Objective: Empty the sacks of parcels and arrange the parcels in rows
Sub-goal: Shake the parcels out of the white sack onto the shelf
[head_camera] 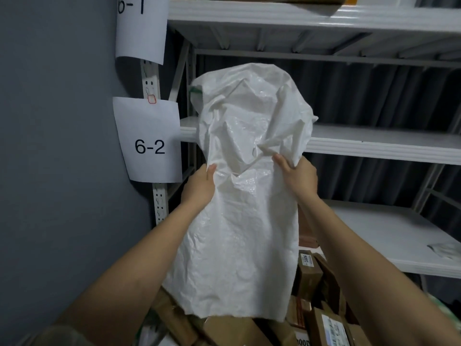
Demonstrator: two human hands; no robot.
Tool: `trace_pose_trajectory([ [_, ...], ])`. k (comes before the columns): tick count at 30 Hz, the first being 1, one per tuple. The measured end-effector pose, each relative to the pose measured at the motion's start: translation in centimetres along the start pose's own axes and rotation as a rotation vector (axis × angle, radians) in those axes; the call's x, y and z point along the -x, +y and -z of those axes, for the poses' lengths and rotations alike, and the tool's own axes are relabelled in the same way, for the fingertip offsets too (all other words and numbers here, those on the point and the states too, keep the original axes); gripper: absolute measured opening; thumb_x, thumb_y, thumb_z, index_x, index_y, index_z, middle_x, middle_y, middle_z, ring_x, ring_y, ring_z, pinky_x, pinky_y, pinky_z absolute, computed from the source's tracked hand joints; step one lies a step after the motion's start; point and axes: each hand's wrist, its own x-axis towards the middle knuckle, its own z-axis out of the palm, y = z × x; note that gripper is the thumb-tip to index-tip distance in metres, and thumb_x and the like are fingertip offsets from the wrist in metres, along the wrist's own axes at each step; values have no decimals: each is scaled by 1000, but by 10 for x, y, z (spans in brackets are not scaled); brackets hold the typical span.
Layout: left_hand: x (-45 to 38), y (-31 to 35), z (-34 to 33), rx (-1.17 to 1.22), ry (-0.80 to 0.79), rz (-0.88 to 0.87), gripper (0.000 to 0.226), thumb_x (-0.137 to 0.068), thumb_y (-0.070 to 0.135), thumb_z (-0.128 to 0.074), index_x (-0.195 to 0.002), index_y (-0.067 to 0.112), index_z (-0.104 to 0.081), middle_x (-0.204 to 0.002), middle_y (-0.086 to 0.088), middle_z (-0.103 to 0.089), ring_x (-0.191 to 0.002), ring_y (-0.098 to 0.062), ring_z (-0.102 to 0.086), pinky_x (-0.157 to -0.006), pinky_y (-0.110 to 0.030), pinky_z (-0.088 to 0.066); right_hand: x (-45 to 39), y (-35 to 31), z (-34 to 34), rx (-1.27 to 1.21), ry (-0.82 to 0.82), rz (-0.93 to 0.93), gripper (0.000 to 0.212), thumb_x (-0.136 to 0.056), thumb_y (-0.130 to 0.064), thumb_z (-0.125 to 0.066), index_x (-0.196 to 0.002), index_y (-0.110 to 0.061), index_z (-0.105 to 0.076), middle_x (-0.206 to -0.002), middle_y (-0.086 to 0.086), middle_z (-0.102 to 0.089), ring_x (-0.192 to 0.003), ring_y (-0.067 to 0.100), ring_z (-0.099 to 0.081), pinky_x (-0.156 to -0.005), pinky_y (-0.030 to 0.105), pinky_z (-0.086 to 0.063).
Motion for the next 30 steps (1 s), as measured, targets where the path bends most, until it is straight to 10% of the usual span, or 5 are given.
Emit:
trace_pose_trajectory([
  [30,-6,14,30,26,13,-97,47,-103,45,-27,-125,13,-54,-119,-4,-61,-108,-24,-56,-84,-29,-39,3,-41,5,17,47,69,51,-90,-58,-54,-110,-11,-59,-96,-2,-59,-87,19,-55,-71,31,-42],
])
